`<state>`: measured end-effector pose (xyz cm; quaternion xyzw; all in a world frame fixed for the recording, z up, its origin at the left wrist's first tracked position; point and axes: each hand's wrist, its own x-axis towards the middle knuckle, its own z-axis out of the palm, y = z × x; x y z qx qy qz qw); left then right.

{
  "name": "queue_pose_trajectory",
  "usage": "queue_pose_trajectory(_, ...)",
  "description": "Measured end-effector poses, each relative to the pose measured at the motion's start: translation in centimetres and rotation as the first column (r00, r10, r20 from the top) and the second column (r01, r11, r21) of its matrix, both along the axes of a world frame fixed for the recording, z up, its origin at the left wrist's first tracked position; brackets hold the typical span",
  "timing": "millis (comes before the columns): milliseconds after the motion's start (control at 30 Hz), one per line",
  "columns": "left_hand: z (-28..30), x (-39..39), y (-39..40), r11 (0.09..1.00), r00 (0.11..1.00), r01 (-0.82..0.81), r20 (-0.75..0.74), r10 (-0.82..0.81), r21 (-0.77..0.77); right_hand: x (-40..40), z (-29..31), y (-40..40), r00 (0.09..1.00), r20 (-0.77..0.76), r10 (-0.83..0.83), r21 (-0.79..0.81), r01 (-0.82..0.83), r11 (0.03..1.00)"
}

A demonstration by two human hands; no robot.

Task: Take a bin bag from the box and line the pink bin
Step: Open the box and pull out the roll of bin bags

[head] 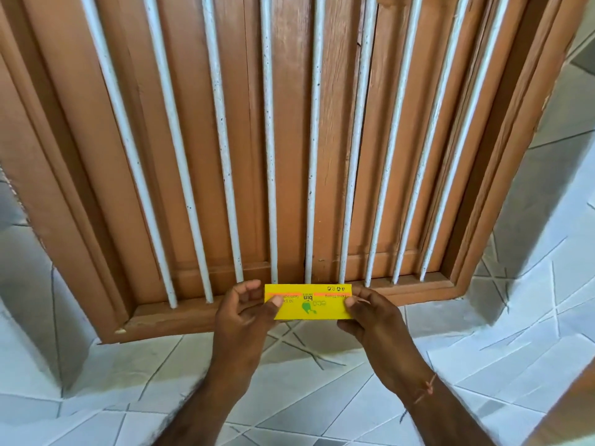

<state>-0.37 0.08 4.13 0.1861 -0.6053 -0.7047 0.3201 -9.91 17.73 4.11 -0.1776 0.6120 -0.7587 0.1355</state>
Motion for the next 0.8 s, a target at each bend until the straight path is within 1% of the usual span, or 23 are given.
queue_pose_trajectory(67,0.0,0.1,1.1,1.000,1.000,-0.013,0.010,0.013,0.000,-0.2,0.4,0.7,0.999,-0.053,-0.006,0.033,0.007,0.999)
queue_pose_trajectory(133,0.1,0.1,2.8,1.000,1.000,-0.028,0.006,0.028,-0.005,-0.5,0.3,1.4,0.996,-0.078,-0.048,0.042,0.052,0.998)
queue_pose_trajectory(200,0.0,0.2,3.9,0.999,0.999,-0.035,0.019,0.035,-0.014,-0.7,-0.3,1.6,0.989,-0.073,-0.127,0.015,0.129,0.992)
queue_pose_trajectory(267,0.0,0.0,5.2,0.997,0.996,-0.078,0.032,0.078,-0.020,-1.1,-0.9,2.0,0.986,-0.048,-0.158,-0.034,0.156,0.987)
queue_pose_trajectory(300,0.0,0.0,5.7,0.994,0.993,-0.111,0.034,0.111,-0.008,-1.3,-1.2,2.2,0.989,-0.001,-0.148,-0.074,0.148,0.986)
queue_pose_trajectory(333,0.1,0.1,5.9,0.991,0.990,-0.135,0.036,0.134,0.018,-1.6,-1.5,2.4,0.987,0.100,-0.123,-0.137,0.136,0.981)
queue_pose_trajectory(367,0.2,0.3,6.1,0.987,0.989,-0.148,0.037,0.146,0.061,-1.8,-1.4,2.5,0.969,0.240,-0.056,-0.234,0.113,0.966)
queue_pose_trajectory(400,0.2,0.6,6.1,0.984,0.987,-0.155,0.043,0.152,0.093,-2.2,-1.4,2.7,0.930,0.367,0.033,-0.321,0.093,0.943)
queue_pose_trajectory(433,0.3,0.9,6.0,0.981,0.986,-0.165,0.056,0.159,0.104,-2.4,-1.2,2.9,0.892,0.442,0.098,-0.364,0.078,0.928)
queue_pose_trajectory(467,0.4,1.2,5.9,0.981,0.983,-0.176,0.071,0.170,0.081,-2.5,-1.5,2.8,0.884,0.453,0.119,-0.340,0.047,0.939)
queue_pose_trajectory(500,0.5,1.5,5.7,0.981,0.979,-0.191,0.081,0.187,0.040,-2.6,-1.7,2.7,0.906,0.412,0.098,-0.245,0.006,0.969)
queue_pose_trajectory(533,0.7,1.7,5.4,0.978,0.975,-0.207,0.086,0.207,-0.007,-2.8,-2.2,2.5,0.944,0.331,0.014,-0.091,0.017,0.996)
queue_pose_trajectory(567,0.9,2.0,5.2,0.972,0.968,-0.229,0.095,0.233,-0.059,-2.8,-2.7,2.2,0.967,0.236,-0.092,0.072,0.077,0.994)
queue_pose_trajectory(600,1.2,2.0,4.9,0.963,0.961,-0.246,0.098,0.257,-0.115,-2.7,-3.0,1.9,0.969,0.145,-0.200,0.198,0.169,0.965)
queue_pose_trajectory(633,1.7,1.8,4.8,0.950,0.953,-0.261,0.109,0.282,-0.169,-2.7,-3.1,1.6,0.960,0.094,-0.265,0.268,0.231,0.935)
queue_pose_trajectory(667,1.9,1.8,4.9,0.939,0.947,-0.270,0.117,0.299,-0.213,-2.5,-3.3,1.5,0.955,0.088,-0.285,0.272,0.252,0.929)
queue_pose_trajectory(700,2.9,2.2,4.4,0.926,0.951,-0.255,0.098,0.292,-0.279,-1.6,-2.8,0.9,0.950,0.086,-0.301,0.242,0.273,0.931)
queue_pose_trajectory(767,4.0,1.8,4.8,0.880,0.951,-0.219,0.107,0.288,-0.422,-1.0,-2.5,0.5,0.957,0.200,-0.210,0.151,0.182,0.972)
queue_pose_trajectory(800,4.7,1.6,5.0,0.857,0.953,-0.198,0.111,0.282,-0.477,-0.7,-2.1,0.3,0.951,0.284,-0.119,0.070,0.104,0.992)
